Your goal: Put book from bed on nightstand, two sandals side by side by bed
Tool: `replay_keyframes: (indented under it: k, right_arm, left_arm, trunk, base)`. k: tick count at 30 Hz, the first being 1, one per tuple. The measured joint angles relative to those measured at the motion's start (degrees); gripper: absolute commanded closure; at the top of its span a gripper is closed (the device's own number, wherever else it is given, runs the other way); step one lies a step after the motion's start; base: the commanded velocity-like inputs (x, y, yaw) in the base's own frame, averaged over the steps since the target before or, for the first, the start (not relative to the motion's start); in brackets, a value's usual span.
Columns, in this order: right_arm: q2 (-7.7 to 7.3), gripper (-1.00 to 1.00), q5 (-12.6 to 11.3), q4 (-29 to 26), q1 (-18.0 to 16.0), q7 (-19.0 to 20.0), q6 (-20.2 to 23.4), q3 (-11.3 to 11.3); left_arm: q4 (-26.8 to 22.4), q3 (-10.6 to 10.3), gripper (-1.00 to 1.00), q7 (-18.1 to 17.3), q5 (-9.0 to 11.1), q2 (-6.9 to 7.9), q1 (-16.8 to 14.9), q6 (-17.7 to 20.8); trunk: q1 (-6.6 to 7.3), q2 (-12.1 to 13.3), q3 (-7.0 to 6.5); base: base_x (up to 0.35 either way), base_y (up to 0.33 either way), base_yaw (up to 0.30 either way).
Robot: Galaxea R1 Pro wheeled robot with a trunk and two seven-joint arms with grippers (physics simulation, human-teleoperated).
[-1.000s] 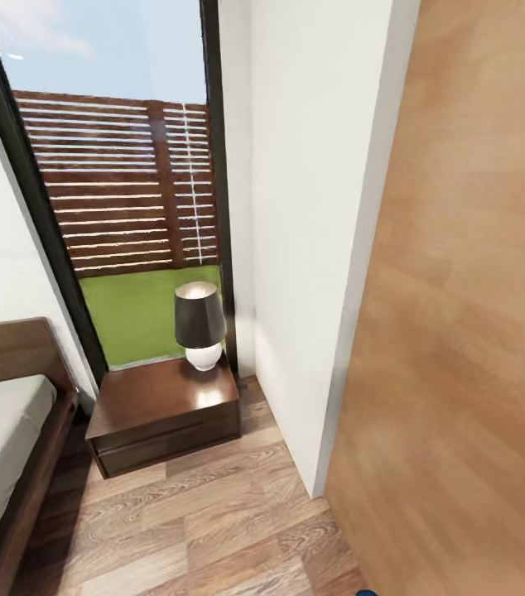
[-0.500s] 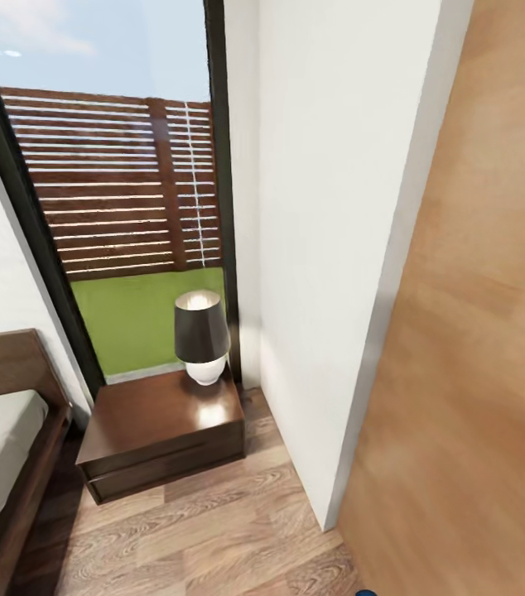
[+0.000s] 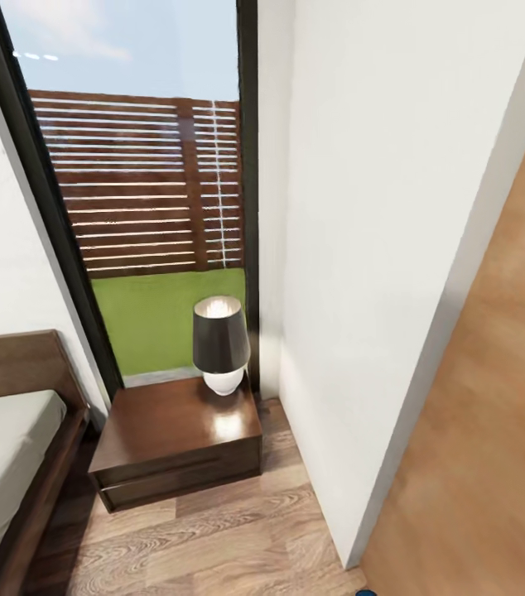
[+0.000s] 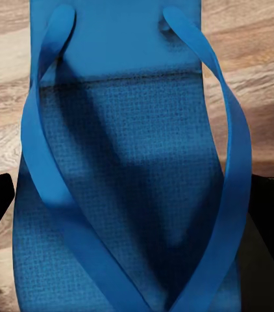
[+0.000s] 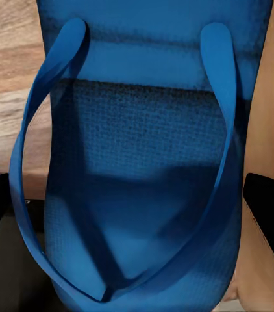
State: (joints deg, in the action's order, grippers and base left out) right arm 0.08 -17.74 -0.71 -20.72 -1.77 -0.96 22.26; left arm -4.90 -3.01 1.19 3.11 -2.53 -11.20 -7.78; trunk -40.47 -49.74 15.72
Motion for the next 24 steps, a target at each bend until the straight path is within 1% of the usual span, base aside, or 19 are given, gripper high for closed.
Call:
replay_keyframes:
  k: [11, 16, 24]
  right_arm:
    - [0.0, 1.0, 0.03, 0.02, 0.0, 0.0, 0.01, 0.01]
    - [0.0, 1.0, 0.08, 0.01, 0.0, 0.0, -0.01, 0.01]
    - [0.0, 1.0, 0.09, 0.0, -0.01, -0.01, 0.01, 0.01]
  left_arm:
    - [-0.03, 0.0, 1.0, 0.0, 0.02, -0.01, 0.0, 0.0]
    - [-0.1, -0.01, 1.0, 0.0, 0.0, -0.02, 0.0, -0.07]
    - [-0.14, -0.01, 1.0, 0.0, 0.0, -0.01, 0.0, -0.08]
  trunk:
    - [0.0, 0.0, 0.0]
    - [-0.02, 0.01, 0.0]
    - [-0.02, 0.01, 0.0]
  base:
    - [0.242, 0.0, 0.209]
    - [0.067, 0.0, 0.246]
    - [0.011, 0.0, 0.255]
